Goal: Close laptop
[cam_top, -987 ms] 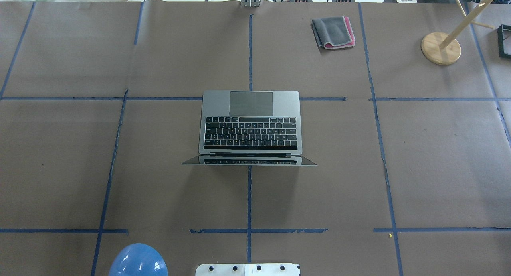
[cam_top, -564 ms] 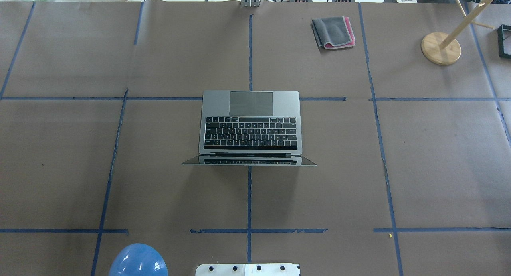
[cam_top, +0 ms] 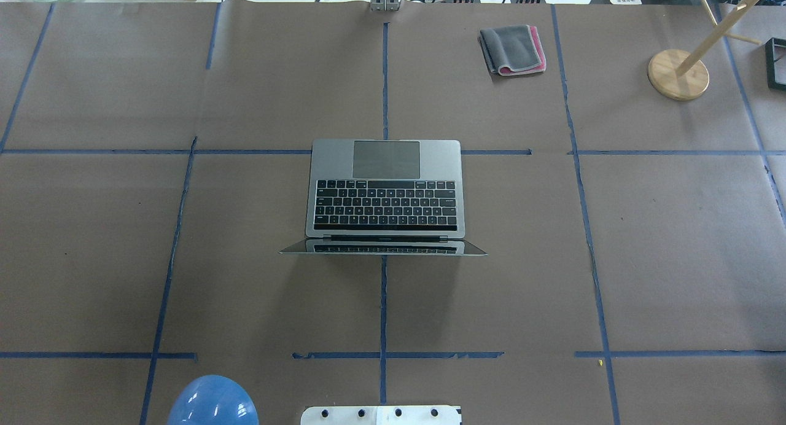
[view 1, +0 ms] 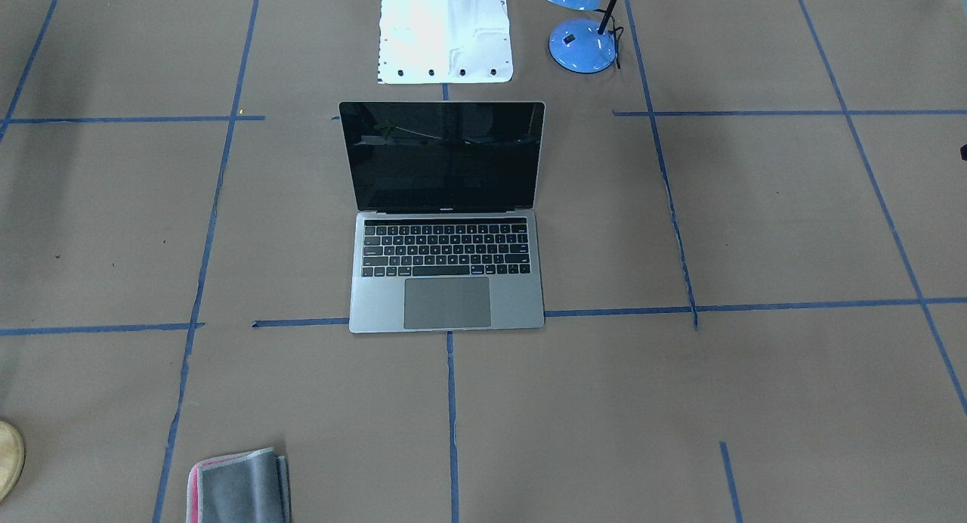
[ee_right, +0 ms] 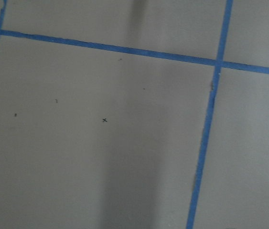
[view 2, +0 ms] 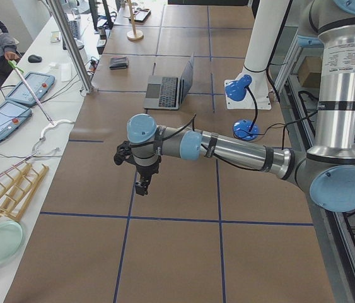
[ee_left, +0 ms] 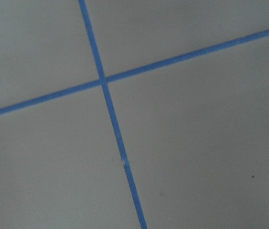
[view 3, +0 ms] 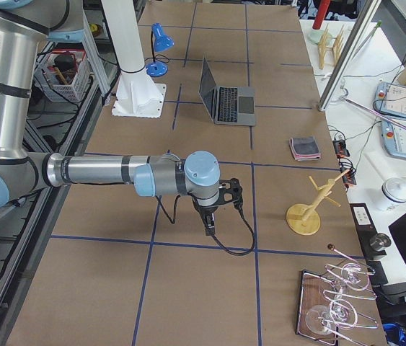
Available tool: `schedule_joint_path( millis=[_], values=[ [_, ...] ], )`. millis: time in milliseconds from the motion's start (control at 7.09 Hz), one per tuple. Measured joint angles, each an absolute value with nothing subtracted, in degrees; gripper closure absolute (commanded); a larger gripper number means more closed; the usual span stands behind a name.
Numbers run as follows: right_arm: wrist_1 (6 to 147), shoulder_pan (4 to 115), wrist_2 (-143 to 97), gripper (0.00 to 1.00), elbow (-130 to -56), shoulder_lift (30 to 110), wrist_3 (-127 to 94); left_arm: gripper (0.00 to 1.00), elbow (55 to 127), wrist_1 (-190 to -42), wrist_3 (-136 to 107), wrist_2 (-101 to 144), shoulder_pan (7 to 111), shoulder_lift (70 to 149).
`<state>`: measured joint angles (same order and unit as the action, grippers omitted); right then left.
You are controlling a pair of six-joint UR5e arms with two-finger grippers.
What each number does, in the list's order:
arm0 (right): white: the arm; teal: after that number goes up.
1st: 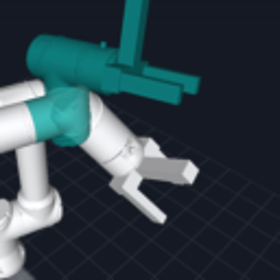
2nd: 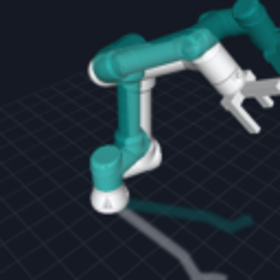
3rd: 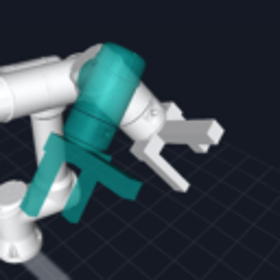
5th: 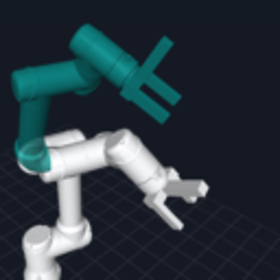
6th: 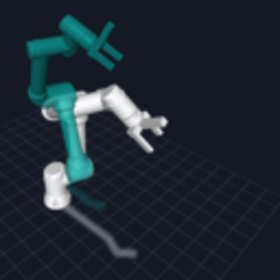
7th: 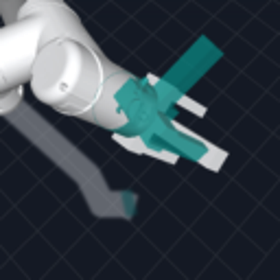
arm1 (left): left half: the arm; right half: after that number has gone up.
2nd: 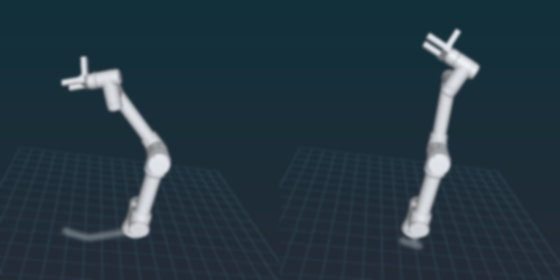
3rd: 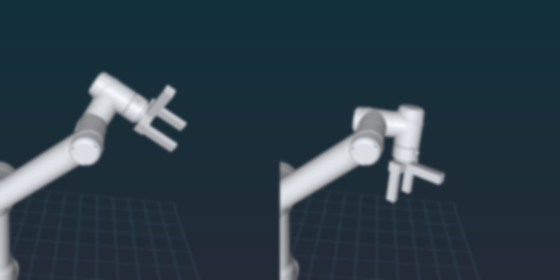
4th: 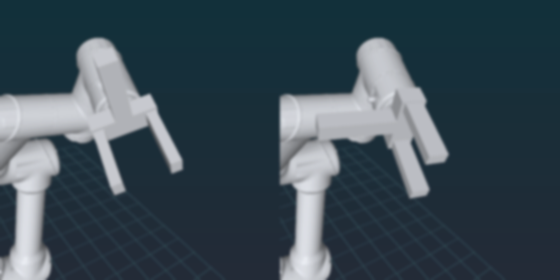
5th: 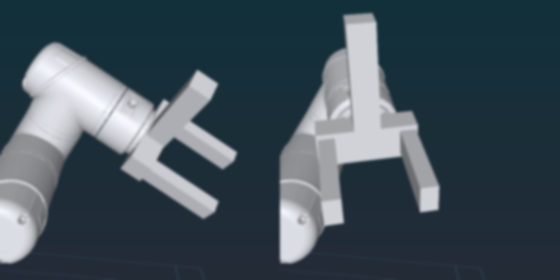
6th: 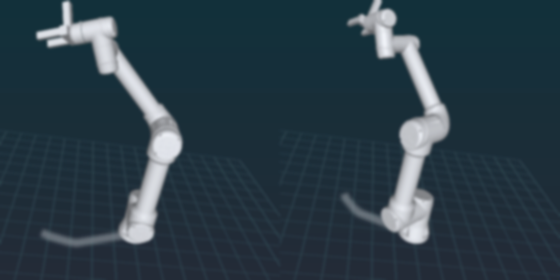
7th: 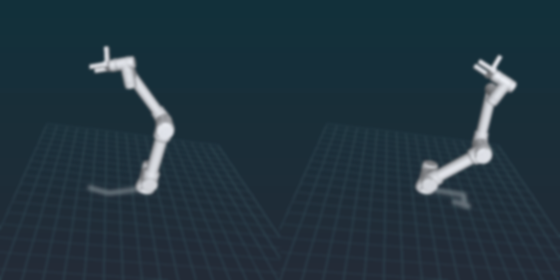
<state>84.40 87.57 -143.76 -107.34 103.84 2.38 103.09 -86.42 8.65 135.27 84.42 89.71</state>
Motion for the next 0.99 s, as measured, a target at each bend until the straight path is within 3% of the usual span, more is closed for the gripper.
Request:
schedule_joint_path(
  millis=[282,987],
  values=[
    [76.1,82.3,-146.3,0.00,-109.7,104.0,-10.6,0.00,103.2,-93.6,-2.1,137.3,79.9,89.6],
    [35.6,58.2,-138.9,0.00,-111.9,105.4,-60.8,0.01,103.6,-135.8,-41.5,135.2,59.4,82.0]
  ],
)
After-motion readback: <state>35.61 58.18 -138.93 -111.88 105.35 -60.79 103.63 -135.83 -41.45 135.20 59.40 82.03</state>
